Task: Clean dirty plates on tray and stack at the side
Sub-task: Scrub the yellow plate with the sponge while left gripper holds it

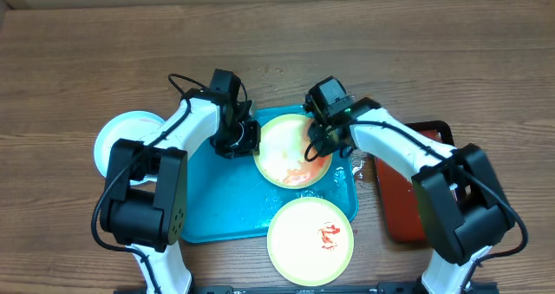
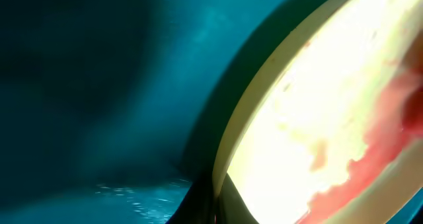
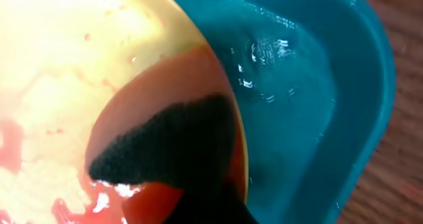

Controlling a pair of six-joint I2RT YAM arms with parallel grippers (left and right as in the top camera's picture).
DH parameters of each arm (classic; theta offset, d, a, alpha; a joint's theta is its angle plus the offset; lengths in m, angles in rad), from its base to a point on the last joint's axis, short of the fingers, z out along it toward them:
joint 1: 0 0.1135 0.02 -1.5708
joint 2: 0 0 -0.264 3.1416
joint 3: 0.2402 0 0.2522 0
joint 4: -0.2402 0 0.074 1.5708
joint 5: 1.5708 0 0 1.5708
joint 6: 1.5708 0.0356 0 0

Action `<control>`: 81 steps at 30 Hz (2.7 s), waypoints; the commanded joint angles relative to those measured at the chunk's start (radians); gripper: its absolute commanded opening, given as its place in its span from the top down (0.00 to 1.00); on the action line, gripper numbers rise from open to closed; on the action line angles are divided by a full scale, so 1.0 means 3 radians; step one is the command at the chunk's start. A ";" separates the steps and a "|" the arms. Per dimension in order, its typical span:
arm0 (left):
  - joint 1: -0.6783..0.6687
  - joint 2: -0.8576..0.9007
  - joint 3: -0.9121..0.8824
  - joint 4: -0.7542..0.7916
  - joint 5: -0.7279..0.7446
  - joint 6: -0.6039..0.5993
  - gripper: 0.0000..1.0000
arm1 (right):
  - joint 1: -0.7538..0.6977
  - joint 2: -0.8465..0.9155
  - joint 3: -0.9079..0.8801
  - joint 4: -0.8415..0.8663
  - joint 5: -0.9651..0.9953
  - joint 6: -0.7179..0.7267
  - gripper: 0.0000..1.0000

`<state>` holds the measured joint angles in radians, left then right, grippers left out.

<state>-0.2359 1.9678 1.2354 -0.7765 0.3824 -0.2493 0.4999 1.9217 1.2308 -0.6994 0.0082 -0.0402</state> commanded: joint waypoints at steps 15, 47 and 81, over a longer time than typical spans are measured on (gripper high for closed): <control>-0.0300 0.0079 -0.0065 -0.0024 -0.0254 0.0210 0.96 | 0.0430 0.0017 -0.0004 -0.0350 -0.0842 0.0437 0.96; -0.0387 0.0079 -0.0065 -0.0041 -0.0373 0.0209 0.96 | 0.0060 0.0593 0.0225 0.0418 -0.0774 0.2841 0.96; -0.0387 0.0079 -0.0065 0.0034 -0.0484 0.0032 0.96 | 0.0198 0.0590 0.0956 -0.1203 -0.1160 0.1788 0.96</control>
<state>-0.3473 1.9633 1.2369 -0.7696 0.3035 -0.2184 0.5438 2.0865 1.4944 -1.0641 -0.2531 0.4168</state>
